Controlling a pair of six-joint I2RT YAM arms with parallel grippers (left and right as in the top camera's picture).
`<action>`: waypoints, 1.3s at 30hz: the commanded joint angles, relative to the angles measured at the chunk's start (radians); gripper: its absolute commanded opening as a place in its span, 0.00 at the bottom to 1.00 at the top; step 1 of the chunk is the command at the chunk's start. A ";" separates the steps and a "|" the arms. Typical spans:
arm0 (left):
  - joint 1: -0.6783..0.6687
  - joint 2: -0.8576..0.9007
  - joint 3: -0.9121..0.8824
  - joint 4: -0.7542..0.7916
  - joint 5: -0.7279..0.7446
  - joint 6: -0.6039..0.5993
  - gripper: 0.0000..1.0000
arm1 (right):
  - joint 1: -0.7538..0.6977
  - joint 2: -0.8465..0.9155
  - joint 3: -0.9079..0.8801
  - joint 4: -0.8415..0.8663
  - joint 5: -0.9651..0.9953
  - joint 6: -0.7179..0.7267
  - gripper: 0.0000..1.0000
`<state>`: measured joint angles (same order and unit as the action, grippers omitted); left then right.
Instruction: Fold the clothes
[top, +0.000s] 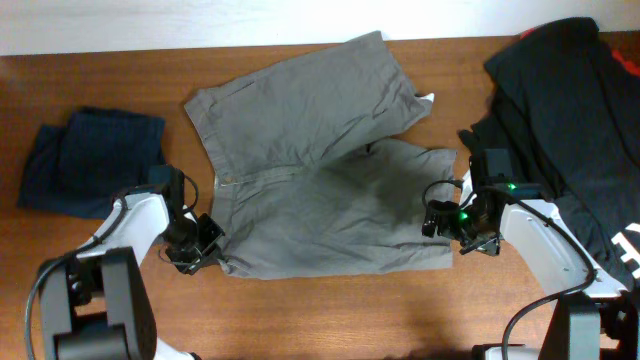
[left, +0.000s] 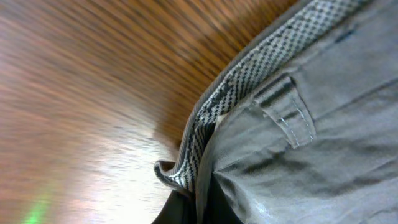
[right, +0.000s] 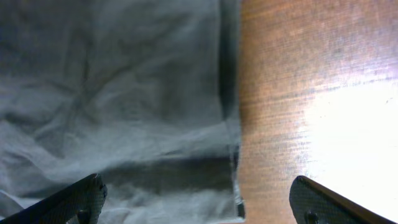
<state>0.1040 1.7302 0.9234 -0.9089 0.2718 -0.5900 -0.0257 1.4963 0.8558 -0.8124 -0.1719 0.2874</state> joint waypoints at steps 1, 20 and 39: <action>0.004 -0.086 -0.009 -0.013 -0.087 0.031 0.00 | -0.010 -0.002 -0.007 -0.018 0.000 0.070 0.99; 0.003 -0.143 -0.009 -0.031 -0.090 0.046 0.01 | -0.007 -0.002 -0.238 0.190 -0.169 0.069 0.24; 0.123 -0.743 0.019 -0.198 -0.150 0.222 0.00 | -0.010 -0.438 0.270 -0.289 -0.038 0.066 0.04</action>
<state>0.1764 1.1152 0.9268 -1.0920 0.1417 -0.4442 -0.0254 1.0946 1.0592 -1.0630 -0.2985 0.3588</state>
